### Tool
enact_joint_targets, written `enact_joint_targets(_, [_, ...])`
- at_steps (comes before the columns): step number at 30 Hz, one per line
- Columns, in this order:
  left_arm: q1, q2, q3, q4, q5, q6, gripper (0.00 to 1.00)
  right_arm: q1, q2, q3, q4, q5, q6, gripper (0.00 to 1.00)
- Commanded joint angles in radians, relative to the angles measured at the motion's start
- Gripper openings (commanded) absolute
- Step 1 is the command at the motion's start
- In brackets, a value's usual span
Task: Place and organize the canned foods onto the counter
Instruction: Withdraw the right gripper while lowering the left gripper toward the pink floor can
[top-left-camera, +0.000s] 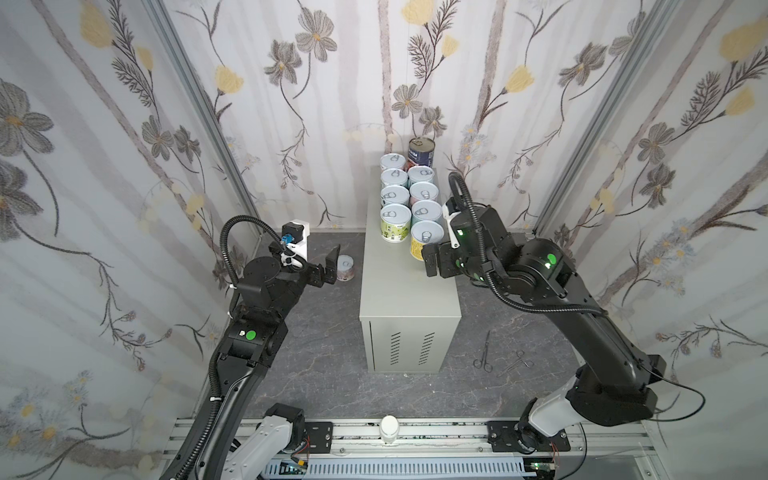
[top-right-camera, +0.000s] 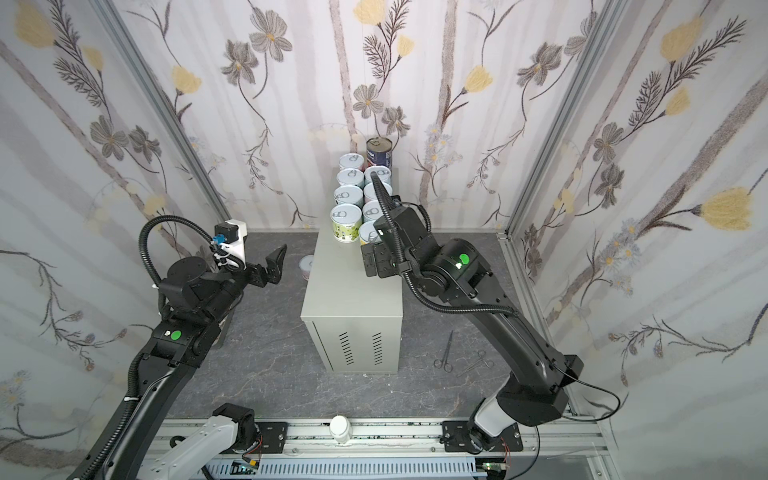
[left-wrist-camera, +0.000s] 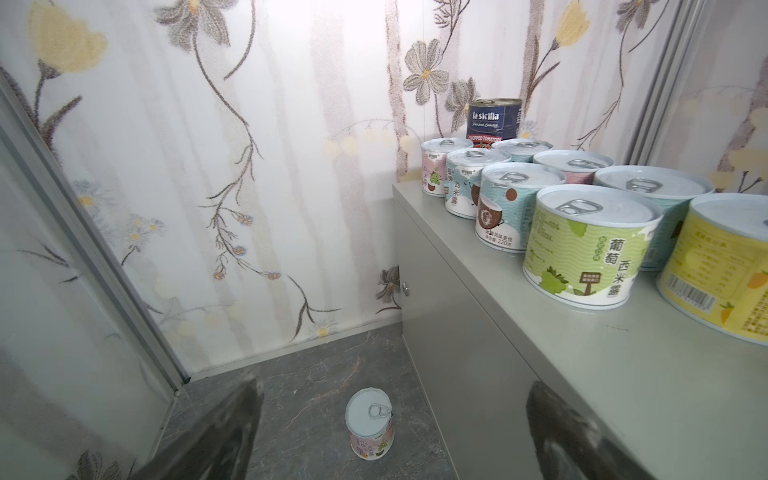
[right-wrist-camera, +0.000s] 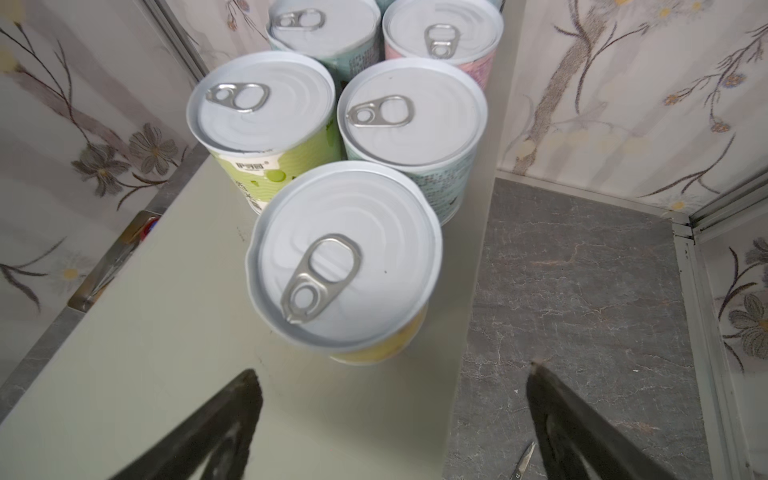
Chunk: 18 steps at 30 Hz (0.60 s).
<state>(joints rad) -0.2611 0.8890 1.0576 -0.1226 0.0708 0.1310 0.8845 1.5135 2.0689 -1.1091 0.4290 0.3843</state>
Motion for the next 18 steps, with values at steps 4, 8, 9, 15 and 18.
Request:
enact_joint_targets(4, [0.012, 0.077, 0.088, -0.057, -0.06, -0.044, 1.0, 0.001, -0.13, -0.1, 0.1, 0.015, 0.002, 1.0])
enact_joint_targets(8, [0.057, 0.182, 0.168, -0.134, -0.084, -0.123, 1.0, -0.017, -0.183, -0.168, 0.148, 0.049, -0.028, 1.0])
enact_joint_targets(9, [0.07, 0.209, 0.185, -0.152, -0.083, -0.143, 1.0, -0.031, -0.193, -0.184, 0.158, 0.062, -0.035, 1.0])
enact_joint_targets(15, [0.139, 0.355, 0.229, -0.214, -0.022, -0.223, 0.99, -0.155, -0.294, -0.339, 0.325, 0.07, -0.101, 1.0])
enact_joint_targets(18, [0.149, 0.425, 0.229, -0.203, -0.024, -0.25, 1.0, -0.216, -0.356, -0.423, 0.447, 0.046, -0.144, 1.0])
